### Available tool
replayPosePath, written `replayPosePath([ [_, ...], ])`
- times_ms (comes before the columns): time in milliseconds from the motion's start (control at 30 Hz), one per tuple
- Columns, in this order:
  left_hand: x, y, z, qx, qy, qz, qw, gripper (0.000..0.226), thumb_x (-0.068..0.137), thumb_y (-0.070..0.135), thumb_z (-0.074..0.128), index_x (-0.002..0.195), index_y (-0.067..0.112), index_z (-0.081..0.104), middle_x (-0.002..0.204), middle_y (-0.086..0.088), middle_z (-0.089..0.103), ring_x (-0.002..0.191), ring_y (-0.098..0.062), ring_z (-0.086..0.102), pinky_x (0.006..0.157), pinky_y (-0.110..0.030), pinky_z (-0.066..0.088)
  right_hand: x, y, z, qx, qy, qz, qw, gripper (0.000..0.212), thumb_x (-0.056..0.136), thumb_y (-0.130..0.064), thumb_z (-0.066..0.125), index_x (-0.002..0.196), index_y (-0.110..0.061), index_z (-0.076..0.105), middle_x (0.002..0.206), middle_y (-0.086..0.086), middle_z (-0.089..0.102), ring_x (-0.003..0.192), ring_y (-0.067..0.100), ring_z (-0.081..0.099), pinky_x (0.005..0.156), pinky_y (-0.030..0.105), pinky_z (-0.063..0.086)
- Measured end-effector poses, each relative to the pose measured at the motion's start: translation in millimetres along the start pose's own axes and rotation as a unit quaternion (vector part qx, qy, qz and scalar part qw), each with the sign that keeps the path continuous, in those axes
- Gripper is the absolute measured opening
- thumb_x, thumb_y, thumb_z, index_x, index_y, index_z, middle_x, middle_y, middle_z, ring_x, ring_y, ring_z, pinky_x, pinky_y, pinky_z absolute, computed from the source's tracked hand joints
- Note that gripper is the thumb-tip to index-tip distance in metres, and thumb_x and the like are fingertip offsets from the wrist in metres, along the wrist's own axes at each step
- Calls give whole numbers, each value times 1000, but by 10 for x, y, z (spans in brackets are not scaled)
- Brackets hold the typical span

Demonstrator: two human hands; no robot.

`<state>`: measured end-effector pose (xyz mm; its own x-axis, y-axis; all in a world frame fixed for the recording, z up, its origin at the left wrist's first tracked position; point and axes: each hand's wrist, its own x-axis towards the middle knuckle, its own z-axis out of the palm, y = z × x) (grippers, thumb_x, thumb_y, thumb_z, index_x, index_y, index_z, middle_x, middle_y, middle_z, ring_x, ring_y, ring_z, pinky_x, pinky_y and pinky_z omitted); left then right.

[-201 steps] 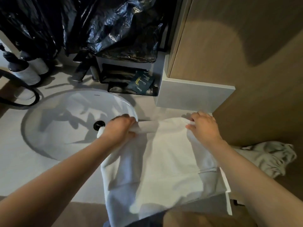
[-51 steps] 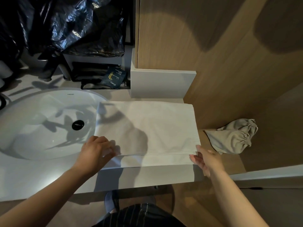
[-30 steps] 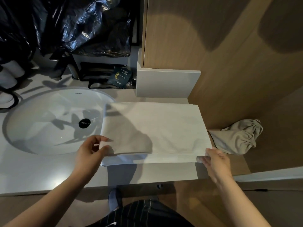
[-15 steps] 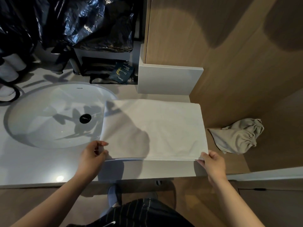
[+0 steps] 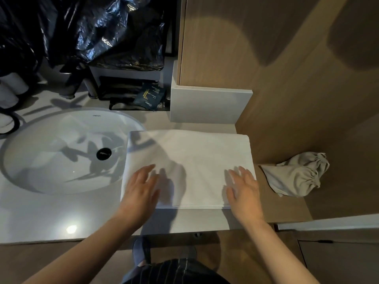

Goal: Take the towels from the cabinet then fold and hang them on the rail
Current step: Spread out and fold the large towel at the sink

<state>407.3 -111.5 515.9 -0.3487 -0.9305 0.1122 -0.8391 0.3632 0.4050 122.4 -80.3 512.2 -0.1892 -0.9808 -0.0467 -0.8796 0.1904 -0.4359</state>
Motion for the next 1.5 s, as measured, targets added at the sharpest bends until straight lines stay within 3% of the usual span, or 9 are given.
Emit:
replayPosePath([
  [100, 247, 157, 188, 1, -67, 29, 997, 57, 92, 26, 63, 144, 12, 43, 153, -18, 34, 141, -41, 31, 111, -58, 31, 169, -97, 187, -56, -81, -42, 994, 51, 104, -43, 31, 154, -37, 22, 165, -5, -4, 151, 20, -15, 119, 42, -13],
  [267, 308, -9, 502, 131, -189, -12, 973, 75, 85, 70, -11, 149, 32, -22, 156, -2, -31, 143, -28, -31, 118, -53, -12, 51, 114, 427, -164, -143, -15, 976, 65, 91, -69, -6, 145, -43, -30, 153, -9, -42, 140, 23, -41, 114, 56, -22],
  [567, 307, -138, 413, 168, -264, 31, 949, 92, 67, 89, -8, 143, 41, -33, 150, -2, -44, 137, -34, -40, 110, -64, -18, -52, 196, 369, -156, -141, 47, 976, 84, 77, -79, -15, 141, -31, -40, 148, -3, -49, 139, 22, -41, 117, 45, -21],
  [633, 356, -107, 362, 182, -272, 22, 945, 97, 67, 91, 4, 146, 42, -24, 157, -3, -33, 144, -37, -25, 113, -63, -5, -26, 214, 342, -152, -141, 77, 975, 86, 80, -79, -10, 144, -29, -37, 150, 0, -46, 140, 23, -39, 116, 43, -22],
  [733, 550, -37, 208, 180, -208, -17, 961, 86, 75, 88, 26, 144, 37, 23, 148, -1, 29, 129, -32, 34, 102, -44, 36, 57, 293, 234, -92, -144, 170, 970, 88, 89, -76, 7, 152, -24, -25, 161, 7, -25, 149, 28, -19, 118, 46, -9],
  [933, 1078, 188, 127, 81, -188, 1, 979, 41, 95, 44, 50, 124, 16, 55, 116, -9, 53, 105, -28, 53, 87, -34, 43, 250, 432, -65, 135, -133, 280, 941, 61, 95, -51, 54, 135, -7, 41, 137, 10, 54, 124, 28, 53, 99, 38, 45],
  [1100, 1552, 611, 247, 33, -145, 114, 982, 39, 95, 35, 54, 122, 7, 56, 122, -12, 53, 112, -31, 50, 96, -38, 41, 143, 485, -134, 126, -81, 307, 940, 27, 93, -41, 61, 89, -19, 45, 78, -7, 49, 85, 19, 52, 60, 22, 36],
  [1233, 1898, 789, 476, 77, -154, 121, 978, 57, 97, 45, 46, 138, 6, 43, 139, -16, 46, 128, -30, 42, 109, -33, 29, -14, 437, -110, 133, -70, 300, 942, 45, 95, -37, 61, 132, -13, 53, 109, -2, 62, 95, 14, 56, 63, 16, 37],
  [1500, 2316, 906, 777, 176, -280, 80, 940, 62, 98, 54, 34, 152, 27, 20, 149, -10, 36, 135, -31, 37, 111, -47, 25, 8, 474, -72, 180, -43, 328, 926, 35, 89, -33, 71, 115, -18, 52, 106, -6, 57, 85, 5, 52, 57, 11, 37],
])
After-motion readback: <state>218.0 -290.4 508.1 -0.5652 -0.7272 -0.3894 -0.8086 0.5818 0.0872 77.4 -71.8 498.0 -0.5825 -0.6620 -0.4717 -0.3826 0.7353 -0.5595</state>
